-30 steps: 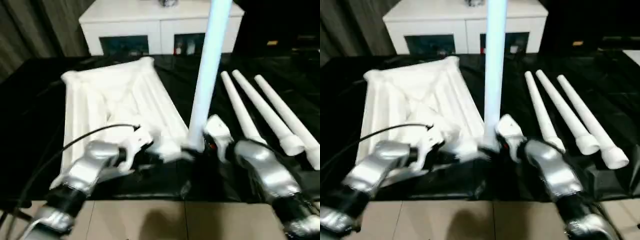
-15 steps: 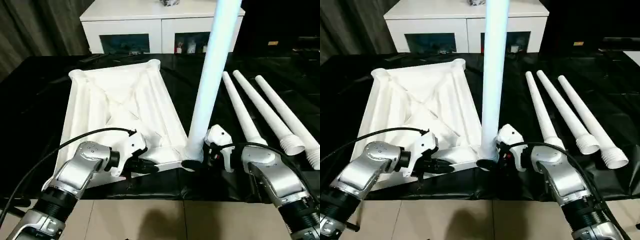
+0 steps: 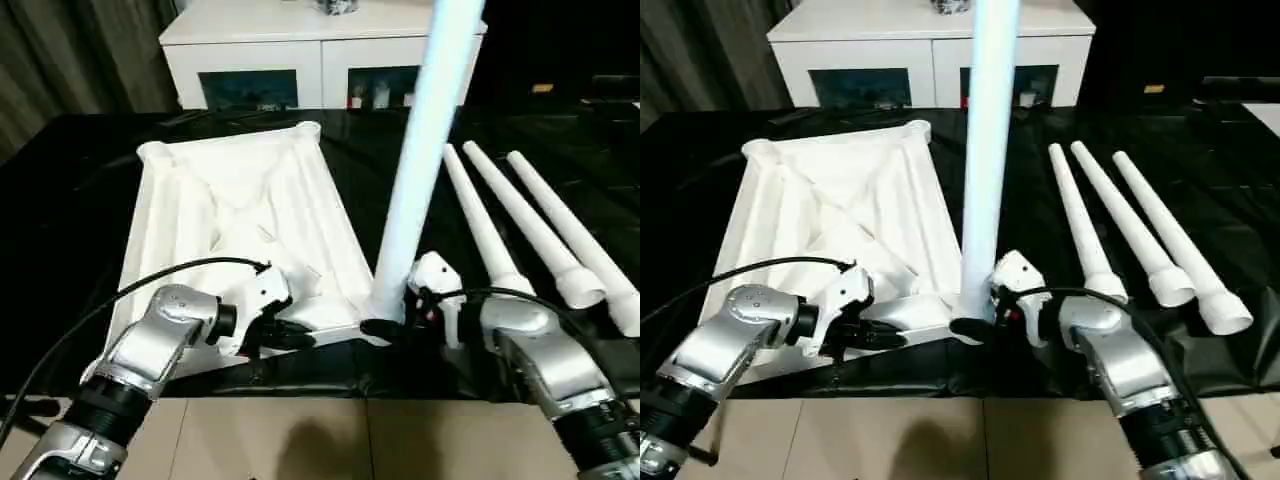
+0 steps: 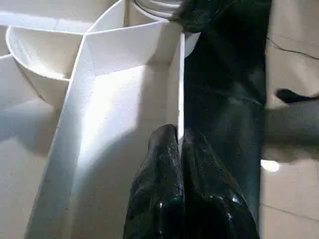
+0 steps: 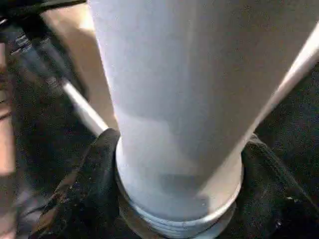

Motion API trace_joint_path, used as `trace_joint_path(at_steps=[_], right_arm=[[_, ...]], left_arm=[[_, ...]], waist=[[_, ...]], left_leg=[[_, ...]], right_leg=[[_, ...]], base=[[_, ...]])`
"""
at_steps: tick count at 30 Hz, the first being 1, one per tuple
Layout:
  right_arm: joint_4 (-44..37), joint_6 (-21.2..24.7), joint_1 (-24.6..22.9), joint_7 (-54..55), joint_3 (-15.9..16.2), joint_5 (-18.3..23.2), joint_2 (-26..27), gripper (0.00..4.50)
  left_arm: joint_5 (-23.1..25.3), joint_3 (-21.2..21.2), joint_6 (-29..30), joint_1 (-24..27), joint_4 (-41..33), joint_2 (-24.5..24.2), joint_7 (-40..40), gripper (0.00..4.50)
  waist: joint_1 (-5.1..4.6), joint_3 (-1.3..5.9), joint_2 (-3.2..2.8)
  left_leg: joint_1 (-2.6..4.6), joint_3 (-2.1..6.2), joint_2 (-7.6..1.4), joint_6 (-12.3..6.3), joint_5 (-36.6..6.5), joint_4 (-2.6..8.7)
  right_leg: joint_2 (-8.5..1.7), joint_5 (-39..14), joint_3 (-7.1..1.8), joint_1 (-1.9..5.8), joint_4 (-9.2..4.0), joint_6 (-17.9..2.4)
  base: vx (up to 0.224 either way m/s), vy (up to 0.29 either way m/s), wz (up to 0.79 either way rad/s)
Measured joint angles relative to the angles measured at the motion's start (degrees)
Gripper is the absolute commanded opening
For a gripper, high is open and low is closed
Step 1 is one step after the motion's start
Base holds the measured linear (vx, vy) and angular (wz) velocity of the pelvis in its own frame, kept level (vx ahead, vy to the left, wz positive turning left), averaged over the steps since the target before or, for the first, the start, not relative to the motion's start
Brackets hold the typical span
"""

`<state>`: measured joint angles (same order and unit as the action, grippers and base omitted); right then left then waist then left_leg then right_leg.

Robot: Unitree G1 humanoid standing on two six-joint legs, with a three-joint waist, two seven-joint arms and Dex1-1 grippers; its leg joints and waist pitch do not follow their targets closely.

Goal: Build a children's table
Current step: Rotate leg to tighten

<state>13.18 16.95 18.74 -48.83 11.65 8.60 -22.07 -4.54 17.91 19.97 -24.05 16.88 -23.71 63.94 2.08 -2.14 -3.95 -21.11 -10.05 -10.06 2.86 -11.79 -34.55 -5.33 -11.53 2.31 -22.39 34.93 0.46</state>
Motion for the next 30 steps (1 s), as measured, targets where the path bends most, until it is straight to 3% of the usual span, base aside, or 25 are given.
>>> trace_joint_path(at_steps=[8, 14, 17, 21, 23, 29, 30], right_arm=[[9.29, 3.74, 5.15, 27.79, -8.01, -3.26, 12.84, 2.7], [21.17, 0.64, 12.55, 46.77, -13.96, -4.16, 18.8, 2.7], [24.4, -1.64, 14.1, 49.83, -15.08, -4.49, 19.57, 2.7], [27.25, -4.17, 15.41, 51.14, -15.98, -4.73, 20.05, 2.7], [27.86, -5.83, 15.45, 51.11, -16.11, -4.76, 20.02, 3.26], [24.81, -6.39, 14.4, 49.84, -15.45, -5.61, 19.07, 3.75], [23.91, -6.07, 14.11, 49.79, -15.29, -6.02, 18.95, 3.81]], left_arm=[[4.54, -0.13, 1.5, -7.3, 10.83, 12.35, -17.55, 0.0], [7.26, -0.15, -2.21, -14.15, 23.14, 21.15, -28.08, 0.0], [7.79, -0.16, -5.07, -15.3, 26.18, 22.29, -29.2, 0.0], [8.58, -0.09, -7.89, -16.24, 28.39, 22.64, -29.55, 0.0], [8.75, -0.09, -9.9, -16.59, 29.56, 22.62, -29.55, 0.0], [9.14, -0.28, -18.33, -16.86, 32.22, 22.22, -29.56, 0.0], [9.3, -0.34, -19.15, -16.92, 32.43, 22.29, -29.79, 0.44]], waist=[[-0.15, 0.07, -0.09], [-0.02, 0.16, -0.29], [-0.04, 0.25, -0.48], [-0.11, 0.25, -0.5], [-0.09, 0.24, -0.59], [0.17, 0.2, -0.93], [0.29, 0.19, -0.95]], left_leg=[[0.63, 0.03, 0.06, 0.23, 0.0, 0.13], [0.57, 0.02, 0.21, 0.22, 0.0, 0.21], [0.53, 0.02, 0.2, 0.21, 0.01, 0.38], [0.45, 0.02, 0.2, 0.2, 0.01, 0.37], [0.4, 0.03, 0.19, 0.2, 0.01, 0.38], [-0.29, 0.04, 0.15, -0.04, 0.16, 0.44], [-0.38, 0.04, 0.13, -0.16, 0.25, 0.5]], right_leg=[[0.0, -0.14, -0.08, 0.55, 0.03, 0.24], [-0.08, -0.21, -0.22, 0.66, -0.33, 0.37], [-0.07, -0.17, -0.14, 1.09, -0.75, 0.32], [-0.08, -0.05, -0.12, 1.1, -0.87, 0.12], [-0.08, 0.03, -0.09, 1.1, -0.86, -0.01], [-0.08, 0.46, -0.05, 0.48, -0.79, 0.13], [-0.07, 0.45, -0.01, 0.4, -0.8, 0.15]], base=[[0.0, 0.0, 0.0], [0.0, 0.0, 0.0], [0.0, 0.0, 0.0], [0.0, 0.0, 0.0], [0.0, 0.0, 0.0], [0.0, 0.0, 0.0], [0.0, 0.0, 0.0]])
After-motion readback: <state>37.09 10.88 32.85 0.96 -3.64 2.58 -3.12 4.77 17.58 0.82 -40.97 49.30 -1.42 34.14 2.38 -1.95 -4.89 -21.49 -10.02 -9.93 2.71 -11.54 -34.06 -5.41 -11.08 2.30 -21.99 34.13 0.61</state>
